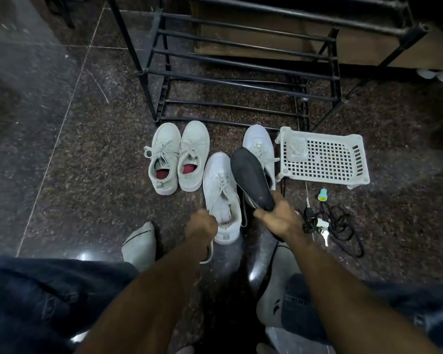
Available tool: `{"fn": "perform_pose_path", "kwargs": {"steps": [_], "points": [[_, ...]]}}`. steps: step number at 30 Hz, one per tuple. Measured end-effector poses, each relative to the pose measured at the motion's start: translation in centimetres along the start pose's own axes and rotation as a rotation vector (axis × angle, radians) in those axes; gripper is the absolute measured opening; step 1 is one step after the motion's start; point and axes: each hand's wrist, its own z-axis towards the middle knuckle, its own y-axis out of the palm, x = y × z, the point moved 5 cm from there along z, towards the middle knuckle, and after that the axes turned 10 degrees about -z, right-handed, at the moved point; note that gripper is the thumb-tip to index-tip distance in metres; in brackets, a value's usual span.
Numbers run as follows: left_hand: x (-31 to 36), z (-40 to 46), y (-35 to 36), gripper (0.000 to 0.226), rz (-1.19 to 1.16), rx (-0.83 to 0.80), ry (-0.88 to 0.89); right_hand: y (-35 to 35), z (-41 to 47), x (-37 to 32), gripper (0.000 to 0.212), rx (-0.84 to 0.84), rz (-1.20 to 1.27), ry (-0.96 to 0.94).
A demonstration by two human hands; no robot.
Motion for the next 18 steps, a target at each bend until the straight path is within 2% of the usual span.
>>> {"fn": "perform_pose_path", "kwargs": {"steps": [8, 11, 15, 18], "points": [[8.5, 5.3, -2.4, 0.032, 0.053, 0.094, 0.128, 2.3, 0.7, 1.0, 0.064, 0.074, 0.216, 0.039], [10.0, 6.3, -3.5, 0.044, -0.031, 0.104, 0.183, 3.7, 0.4, 1.2, 0.069, 0.094, 0.25, 0.065], [9.6, 6.3, -3.5, 0.058, -0.06, 0.013, 0.273, 6.2, -0.7, 1.2, 0.061, 0.043, 0.25, 0.107], [6.7, 4.1, -3.6, 0.039, -0.167, 0.098, 0.34, 8.6, -2.4, 0.8, 0.049, -0.023, 0.229, 0.099]]}}
